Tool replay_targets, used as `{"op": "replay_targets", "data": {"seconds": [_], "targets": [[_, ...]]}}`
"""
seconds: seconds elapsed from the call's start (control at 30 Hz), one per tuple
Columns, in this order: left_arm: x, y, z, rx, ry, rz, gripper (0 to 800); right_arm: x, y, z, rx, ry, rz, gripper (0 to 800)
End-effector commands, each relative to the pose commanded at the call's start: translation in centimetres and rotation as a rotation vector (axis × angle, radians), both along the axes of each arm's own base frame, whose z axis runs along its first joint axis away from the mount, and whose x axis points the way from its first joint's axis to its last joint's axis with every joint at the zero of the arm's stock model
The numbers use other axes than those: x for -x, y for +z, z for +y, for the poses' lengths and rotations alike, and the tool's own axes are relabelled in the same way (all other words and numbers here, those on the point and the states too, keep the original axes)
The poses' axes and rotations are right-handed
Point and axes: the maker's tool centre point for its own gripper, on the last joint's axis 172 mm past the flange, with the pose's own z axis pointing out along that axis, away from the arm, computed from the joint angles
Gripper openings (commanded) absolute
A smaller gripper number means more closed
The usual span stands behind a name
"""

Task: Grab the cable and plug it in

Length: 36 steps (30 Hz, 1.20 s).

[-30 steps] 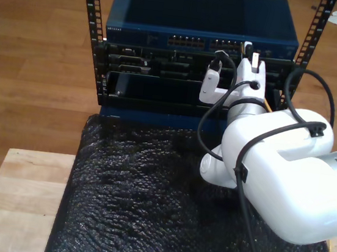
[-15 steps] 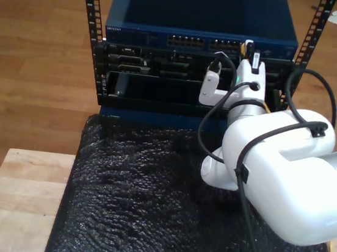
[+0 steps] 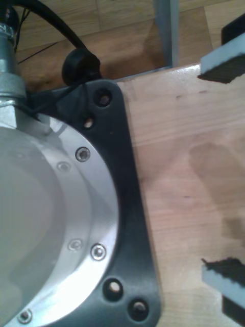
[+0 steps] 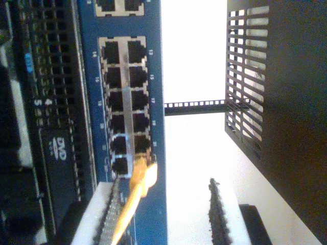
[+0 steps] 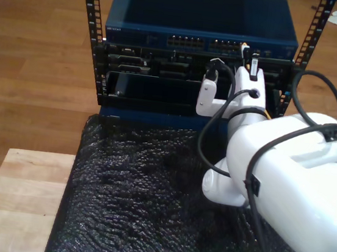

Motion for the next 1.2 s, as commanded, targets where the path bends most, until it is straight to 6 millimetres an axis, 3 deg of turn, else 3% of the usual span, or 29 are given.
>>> {"op": "replay_targets", "data": {"seconds": [0.23, 0.53, 0.8, 0.93, 1.2], "targets": [[0.0, 0.0, 0.0, 0.000, 0.000, 0.000, 799, 1.7, -0.2, -0.5, 0.001, 0.024, 0.110, 535], [0.0, 0.0, 0.0, 0.000, 0.000, 0.000, 799, 2.6, 1.2, -0.5, -0.027, 0.079, 0.271, 667], [0.0, 0.0, 0.0, 0.000, 0.000, 0.000, 799, 2.5, 1.7, -5.0, -0.010, 0.065, 0.413, 671], [0.0, 0.0, 0.0, 0.000, 0.000, 0.000, 799, 2.7, 0.1, -8.3, 0.036, 0.052, 0.537, 731], [0.0, 0.0, 0.0, 0.000, 0.000, 0.000, 799, 4.5, -1.4, -14.6, 0.123, 0.027, 0.706, 735]]}}
